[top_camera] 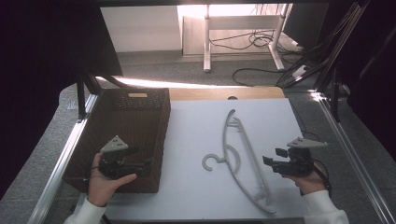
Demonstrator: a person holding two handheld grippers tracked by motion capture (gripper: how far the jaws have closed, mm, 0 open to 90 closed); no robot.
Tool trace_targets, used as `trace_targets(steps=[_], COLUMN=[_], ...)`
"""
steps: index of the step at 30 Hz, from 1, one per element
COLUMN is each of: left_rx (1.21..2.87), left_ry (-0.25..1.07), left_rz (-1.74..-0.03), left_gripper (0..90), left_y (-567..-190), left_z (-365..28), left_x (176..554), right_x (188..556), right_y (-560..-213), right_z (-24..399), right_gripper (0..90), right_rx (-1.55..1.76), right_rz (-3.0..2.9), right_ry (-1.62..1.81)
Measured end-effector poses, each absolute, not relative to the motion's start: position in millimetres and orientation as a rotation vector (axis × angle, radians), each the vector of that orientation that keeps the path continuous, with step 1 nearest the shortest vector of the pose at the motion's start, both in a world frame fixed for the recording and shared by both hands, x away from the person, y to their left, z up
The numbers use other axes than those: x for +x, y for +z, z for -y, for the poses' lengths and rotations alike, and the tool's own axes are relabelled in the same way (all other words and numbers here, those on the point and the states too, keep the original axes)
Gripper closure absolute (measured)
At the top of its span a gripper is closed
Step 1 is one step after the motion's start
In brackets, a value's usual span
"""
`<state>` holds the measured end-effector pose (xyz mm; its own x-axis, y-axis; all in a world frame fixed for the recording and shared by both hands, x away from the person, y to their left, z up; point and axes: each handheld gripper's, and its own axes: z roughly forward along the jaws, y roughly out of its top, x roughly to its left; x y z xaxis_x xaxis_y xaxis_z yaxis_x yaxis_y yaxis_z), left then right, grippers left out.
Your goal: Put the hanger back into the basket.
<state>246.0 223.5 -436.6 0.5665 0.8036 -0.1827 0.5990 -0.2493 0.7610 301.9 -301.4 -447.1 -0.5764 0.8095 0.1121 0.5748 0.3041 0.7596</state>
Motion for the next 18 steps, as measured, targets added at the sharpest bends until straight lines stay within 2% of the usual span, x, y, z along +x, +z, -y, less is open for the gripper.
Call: trace_targets(steps=[18], left_rx=[1.956], left_ry=[0.313], left_rz=[-1.114], left_gripper=[23.1], left_y=[-434], left_z=[-224], left_x=[243], right_x=[314], right_y=[-434], right_z=[266], right_gripper=[36.6], right_rx=[1.197], right_rz=[-2.345], right_ry=[1.135])
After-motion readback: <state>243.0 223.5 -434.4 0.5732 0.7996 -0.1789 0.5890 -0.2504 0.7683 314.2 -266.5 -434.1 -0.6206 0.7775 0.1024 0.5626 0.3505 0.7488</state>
